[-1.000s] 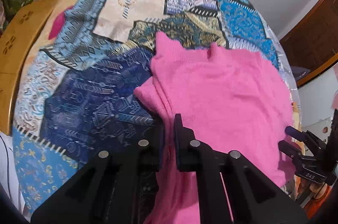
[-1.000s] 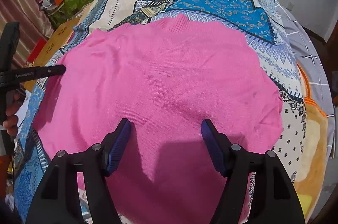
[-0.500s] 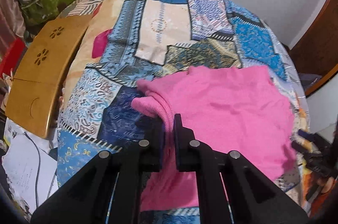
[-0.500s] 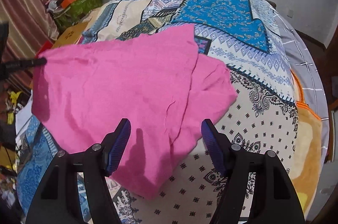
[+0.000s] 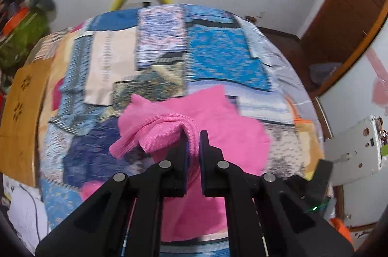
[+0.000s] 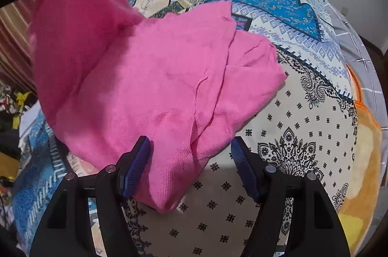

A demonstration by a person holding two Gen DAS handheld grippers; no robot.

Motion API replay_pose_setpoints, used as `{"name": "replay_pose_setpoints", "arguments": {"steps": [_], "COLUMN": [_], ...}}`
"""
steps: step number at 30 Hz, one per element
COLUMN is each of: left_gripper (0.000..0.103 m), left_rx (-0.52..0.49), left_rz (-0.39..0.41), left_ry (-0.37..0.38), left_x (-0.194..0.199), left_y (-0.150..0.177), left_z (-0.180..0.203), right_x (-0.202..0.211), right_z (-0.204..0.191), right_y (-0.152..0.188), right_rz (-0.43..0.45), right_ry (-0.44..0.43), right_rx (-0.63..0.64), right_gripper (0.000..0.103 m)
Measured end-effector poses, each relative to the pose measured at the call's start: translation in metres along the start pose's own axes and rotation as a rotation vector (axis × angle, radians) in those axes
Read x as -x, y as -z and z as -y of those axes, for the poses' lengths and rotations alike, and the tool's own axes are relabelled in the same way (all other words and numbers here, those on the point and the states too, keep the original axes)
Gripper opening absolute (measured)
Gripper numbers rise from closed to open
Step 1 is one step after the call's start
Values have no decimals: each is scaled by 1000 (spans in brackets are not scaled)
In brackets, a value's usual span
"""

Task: Fold small clothes
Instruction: 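Lift the edge with the left tool, fold it over, and open, then withdraw both open tools from the folded cardigan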

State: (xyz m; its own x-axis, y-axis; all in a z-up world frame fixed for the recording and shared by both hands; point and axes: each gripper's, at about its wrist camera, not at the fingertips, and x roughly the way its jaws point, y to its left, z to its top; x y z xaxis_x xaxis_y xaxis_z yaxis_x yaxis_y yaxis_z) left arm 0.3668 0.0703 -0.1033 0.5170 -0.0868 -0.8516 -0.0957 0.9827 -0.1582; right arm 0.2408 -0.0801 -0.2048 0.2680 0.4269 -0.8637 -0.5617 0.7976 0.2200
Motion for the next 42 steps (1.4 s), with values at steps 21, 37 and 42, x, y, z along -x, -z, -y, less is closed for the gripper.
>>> {"name": "replay_pose_setpoints", "arguments": {"steps": [21,37,42], "left_gripper": [37,61,61], "left_rx": [-166,-29,5], "left_rz": [-85,-16,-26], "left_ry": [-29,-158,-200], "left_x": [-33,10,1], "left_y": [25,73,90], "left_z": [95,-74,-117], "right_x": [57,42,21], "right_z": [30,-44,-74], "right_y": [12,-26,-47], "right_rz": [86,43,14], "right_ry": [-35,-77,-71], "right_rx": [-109,-53,-23], "right_gripper": [66,66,66]}}
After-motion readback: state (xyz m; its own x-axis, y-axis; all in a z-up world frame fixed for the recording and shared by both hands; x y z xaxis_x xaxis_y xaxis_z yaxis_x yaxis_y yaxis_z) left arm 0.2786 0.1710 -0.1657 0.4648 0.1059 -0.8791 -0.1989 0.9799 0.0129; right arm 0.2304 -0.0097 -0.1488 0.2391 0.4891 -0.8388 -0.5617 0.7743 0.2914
